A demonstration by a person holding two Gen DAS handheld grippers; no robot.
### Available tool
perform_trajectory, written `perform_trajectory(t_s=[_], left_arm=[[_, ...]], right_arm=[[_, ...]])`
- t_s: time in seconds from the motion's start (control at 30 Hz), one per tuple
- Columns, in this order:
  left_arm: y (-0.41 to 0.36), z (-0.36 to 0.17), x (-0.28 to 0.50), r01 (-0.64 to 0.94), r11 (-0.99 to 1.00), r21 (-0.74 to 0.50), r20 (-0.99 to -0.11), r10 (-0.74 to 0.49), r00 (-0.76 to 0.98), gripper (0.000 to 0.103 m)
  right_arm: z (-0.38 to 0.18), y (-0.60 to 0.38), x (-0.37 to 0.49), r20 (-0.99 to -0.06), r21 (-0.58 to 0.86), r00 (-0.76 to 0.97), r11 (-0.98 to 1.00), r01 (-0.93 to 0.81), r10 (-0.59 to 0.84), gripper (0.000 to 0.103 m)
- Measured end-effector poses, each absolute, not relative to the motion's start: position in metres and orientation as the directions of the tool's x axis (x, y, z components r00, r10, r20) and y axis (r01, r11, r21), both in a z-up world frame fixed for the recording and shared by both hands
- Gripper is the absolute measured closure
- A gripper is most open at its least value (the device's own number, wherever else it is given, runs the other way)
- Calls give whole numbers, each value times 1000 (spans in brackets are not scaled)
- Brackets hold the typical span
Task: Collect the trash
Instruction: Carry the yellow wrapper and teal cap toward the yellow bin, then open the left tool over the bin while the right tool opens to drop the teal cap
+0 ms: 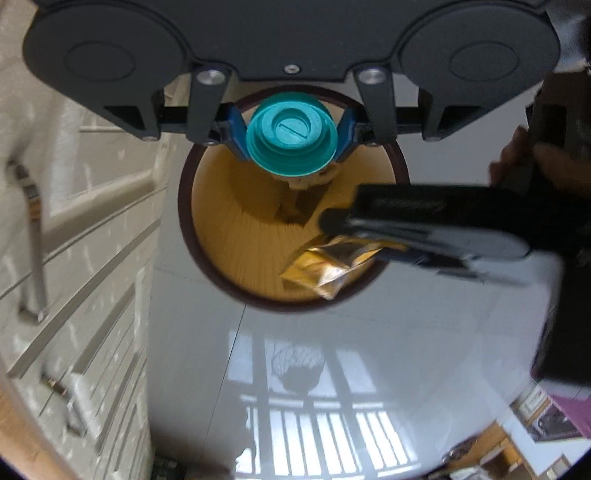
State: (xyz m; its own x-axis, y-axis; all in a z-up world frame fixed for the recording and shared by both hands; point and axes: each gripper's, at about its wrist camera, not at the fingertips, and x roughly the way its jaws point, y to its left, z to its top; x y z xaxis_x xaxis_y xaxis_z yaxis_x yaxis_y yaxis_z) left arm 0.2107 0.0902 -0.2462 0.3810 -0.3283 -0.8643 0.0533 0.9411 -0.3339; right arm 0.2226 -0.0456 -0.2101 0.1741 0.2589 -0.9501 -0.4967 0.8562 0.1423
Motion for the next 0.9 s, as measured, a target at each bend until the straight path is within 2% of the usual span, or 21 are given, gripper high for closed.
perform_trajectory(t_s=[0.4,0.43,0.47,0.53,0.77,0.8,0.83,0.9], left_arm=[[72,-290,240,67,925,-373,-881,-376,287,46],[70,-292,241,65,927,-369,-883,-372,288,39],[70,-294,242,56,930,-363,-887,-363,285,18],[70,-296,242,42,935,-352,-891,-349,290,5],[78,-292,238,34,942,-335,-895,-330,299,5],[79,-290,237,34,942,-334,-895,-328,301,4],[81,-288,236,35,942,-333,-895,-328,302,4],[82,-284,233,40,945,-326,-897,-322,304,3]], right_arm=[[-246,-49,229,-953,216,104,881,-420,283,53],[-246,-48,229,-953,216,108,882,-418,284,53],[-246,-47,229,-952,216,111,883,-418,285,53],[-249,-46,229,-950,216,118,881,-420,289,53],[-250,-46,231,-940,238,130,878,-415,316,52],[-249,-46,232,-939,241,128,878,-414,319,51],[-250,-45,232,-939,245,124,878,-410,320,44],[-251,-45,232,-941,244,121,879,-409,317,41]])
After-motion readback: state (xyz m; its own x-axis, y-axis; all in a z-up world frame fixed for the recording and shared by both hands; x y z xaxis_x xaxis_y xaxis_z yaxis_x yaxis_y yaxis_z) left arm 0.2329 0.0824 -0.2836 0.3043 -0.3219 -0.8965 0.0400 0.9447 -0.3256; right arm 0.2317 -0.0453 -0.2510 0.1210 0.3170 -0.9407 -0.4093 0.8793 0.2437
